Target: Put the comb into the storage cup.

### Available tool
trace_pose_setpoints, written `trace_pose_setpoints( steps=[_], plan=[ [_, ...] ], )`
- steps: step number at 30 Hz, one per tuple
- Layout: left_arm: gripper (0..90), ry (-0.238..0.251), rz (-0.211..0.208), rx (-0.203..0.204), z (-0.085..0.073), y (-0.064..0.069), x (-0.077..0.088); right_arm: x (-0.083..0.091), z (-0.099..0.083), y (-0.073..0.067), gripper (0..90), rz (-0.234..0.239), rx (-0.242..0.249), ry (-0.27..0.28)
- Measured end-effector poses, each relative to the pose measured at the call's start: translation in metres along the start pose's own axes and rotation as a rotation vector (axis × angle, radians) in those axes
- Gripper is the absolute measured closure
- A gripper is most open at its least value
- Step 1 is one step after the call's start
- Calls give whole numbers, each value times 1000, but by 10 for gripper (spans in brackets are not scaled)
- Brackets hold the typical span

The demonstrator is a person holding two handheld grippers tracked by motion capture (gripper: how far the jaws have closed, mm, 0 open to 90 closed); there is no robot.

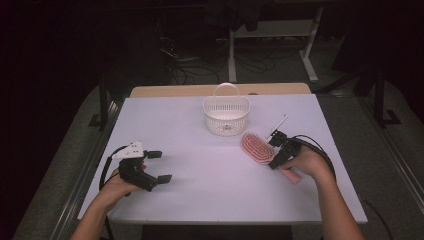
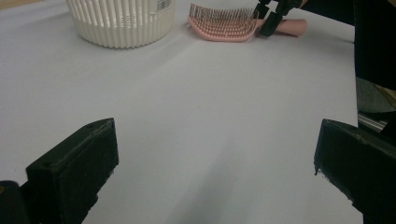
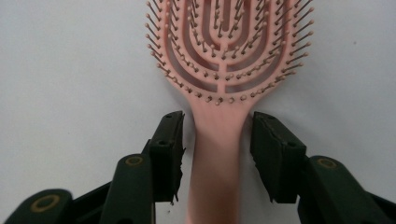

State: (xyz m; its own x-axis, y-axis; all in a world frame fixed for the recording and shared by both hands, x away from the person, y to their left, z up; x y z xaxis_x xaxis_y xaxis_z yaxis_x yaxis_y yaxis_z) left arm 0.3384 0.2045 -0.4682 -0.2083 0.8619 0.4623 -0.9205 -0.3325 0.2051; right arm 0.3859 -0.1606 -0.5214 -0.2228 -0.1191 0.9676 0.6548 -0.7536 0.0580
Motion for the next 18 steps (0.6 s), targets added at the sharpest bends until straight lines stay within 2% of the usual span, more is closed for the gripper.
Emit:
trace_pose_setpoints(
  steps=[13, 18],
  plan=[
    [0, 0, 4, 0, 0, -1, 1, -2, 4, -1, 631, -18, 21, -27],
    [0, 1, 3, 1, 0, 0, 1, -3, 4, -1, 639, -22, 12, -34]
  ],
)
Point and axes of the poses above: each handheld gripper's, and its own axes: x roughly backward along the jaws, z roughly out of its top, y roughly to its right, the point moved 9 cm from there along -x, roughly forward along the jaws, and after that the axes turned 8 degrees about -z, right-handed, at the moved point
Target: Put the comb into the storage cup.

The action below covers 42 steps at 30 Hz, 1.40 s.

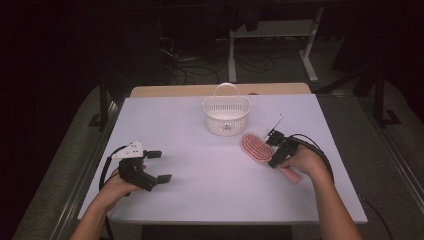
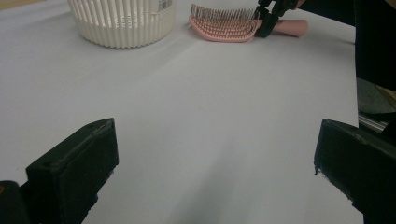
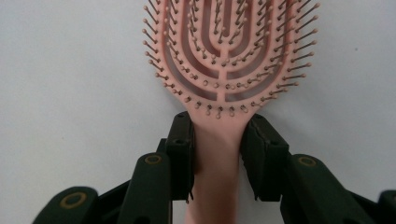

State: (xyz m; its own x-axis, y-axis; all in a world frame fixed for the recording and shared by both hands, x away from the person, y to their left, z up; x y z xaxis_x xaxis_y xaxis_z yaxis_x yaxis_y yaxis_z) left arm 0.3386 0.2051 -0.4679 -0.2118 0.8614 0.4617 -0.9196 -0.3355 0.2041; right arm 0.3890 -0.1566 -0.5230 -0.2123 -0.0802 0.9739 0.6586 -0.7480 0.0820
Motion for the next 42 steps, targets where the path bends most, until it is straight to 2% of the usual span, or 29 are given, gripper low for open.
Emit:
trace_pose_setpoints(
  steps=[5, 7, 23, 29, 35, 38, 42],
  plan=[
    [0, 0, 0, 1, 0, 0, -1, -1, 1, -2, 641, -33, 23, -27],
    [0, 1, 0, 0, 0, 1, 0, -1, 1, -2, 643, -40, 18, -39],
    [0, -1, 2, -2, 0, 0, 1, -1, 2, -1, 684, -42, -20, -66],
    [0, 2, 5, 0, 0, 0, 2, -1, 2, 0, 686, -36, -15, -55],
    [0, -1, 3, -2, 0, 0, 2, 1, -1, 1, 686, -18, -27, -39],
    [0, -1, 2, -2, 0, 0, 1, 3, -4, 4, 686, -24, -33, -35],
    [0, -2, 1, -1, 0, 0, 1, 8, -7, 6, 686, -9, -43, -8]
  ],
)
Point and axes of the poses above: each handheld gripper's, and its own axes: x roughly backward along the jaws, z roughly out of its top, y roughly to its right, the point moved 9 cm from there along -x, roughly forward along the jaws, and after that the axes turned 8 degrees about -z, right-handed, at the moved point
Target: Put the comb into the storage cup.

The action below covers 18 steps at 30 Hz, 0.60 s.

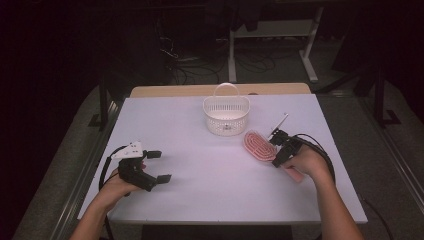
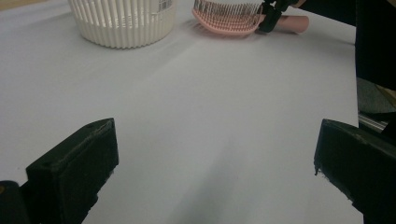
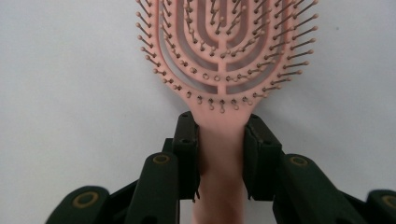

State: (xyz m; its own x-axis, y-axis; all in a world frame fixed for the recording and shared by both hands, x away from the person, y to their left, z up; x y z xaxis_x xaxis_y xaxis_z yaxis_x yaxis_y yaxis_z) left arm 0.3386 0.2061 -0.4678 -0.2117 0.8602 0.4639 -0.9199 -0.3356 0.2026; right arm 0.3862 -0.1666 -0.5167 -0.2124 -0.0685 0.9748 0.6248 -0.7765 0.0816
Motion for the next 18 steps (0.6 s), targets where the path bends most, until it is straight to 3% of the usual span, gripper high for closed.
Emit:
trace_pose_setpoints(
  steps=[18],
  plan=[
    [0, -7, 2, 1, -1, 0, -2, 20, -1, 10, 686, 69, -58, 163]
  ],
)
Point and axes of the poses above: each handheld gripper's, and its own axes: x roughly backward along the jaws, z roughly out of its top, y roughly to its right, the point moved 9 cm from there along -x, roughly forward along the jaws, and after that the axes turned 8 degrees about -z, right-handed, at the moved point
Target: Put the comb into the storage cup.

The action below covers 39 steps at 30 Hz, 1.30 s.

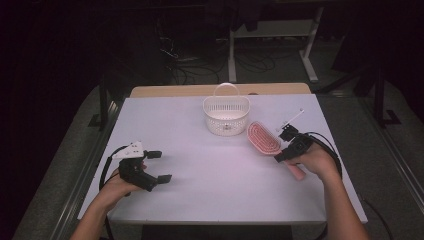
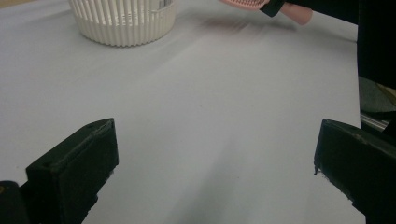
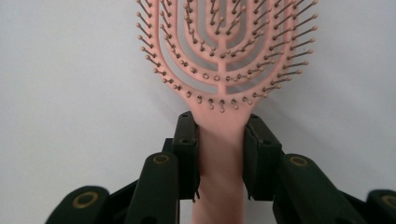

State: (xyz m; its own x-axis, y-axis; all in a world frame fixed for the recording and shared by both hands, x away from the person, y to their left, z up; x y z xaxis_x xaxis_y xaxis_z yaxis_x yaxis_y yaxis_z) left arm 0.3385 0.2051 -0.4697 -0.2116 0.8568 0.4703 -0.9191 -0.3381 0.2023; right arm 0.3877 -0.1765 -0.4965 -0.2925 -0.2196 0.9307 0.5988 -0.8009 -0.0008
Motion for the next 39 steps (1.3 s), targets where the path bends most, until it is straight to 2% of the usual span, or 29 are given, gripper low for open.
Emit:
trace_pose_setpoints(
  steps=[4, 7, 13, 23, 32, 39],
  plan=[
    [0, -6, -10, 2, -1, 1, -3, 4, 2, 1, 686, 6, -5, 39],
    [0, -22, 6, -4, -4, 1, -5, 7, 4, 2, 686, 8, -5, 64],
    [0, -14, 11, -3, -7, 1, -6, 11, 8, 4, 686, 8, -18, 109],
    [0, -34, 6, -16, -13, -1, -11, 25, 19, 5, 686, 33, -41, 231],
    [0, -22, 14, -17, -11, -2, -9, 32, 27, 7, 686, 25, -50, 309],
    [0, -17, 6, -11, -10, -1, -9, 38, 35, 6, 686, 40, -52, 354]
  ],
)
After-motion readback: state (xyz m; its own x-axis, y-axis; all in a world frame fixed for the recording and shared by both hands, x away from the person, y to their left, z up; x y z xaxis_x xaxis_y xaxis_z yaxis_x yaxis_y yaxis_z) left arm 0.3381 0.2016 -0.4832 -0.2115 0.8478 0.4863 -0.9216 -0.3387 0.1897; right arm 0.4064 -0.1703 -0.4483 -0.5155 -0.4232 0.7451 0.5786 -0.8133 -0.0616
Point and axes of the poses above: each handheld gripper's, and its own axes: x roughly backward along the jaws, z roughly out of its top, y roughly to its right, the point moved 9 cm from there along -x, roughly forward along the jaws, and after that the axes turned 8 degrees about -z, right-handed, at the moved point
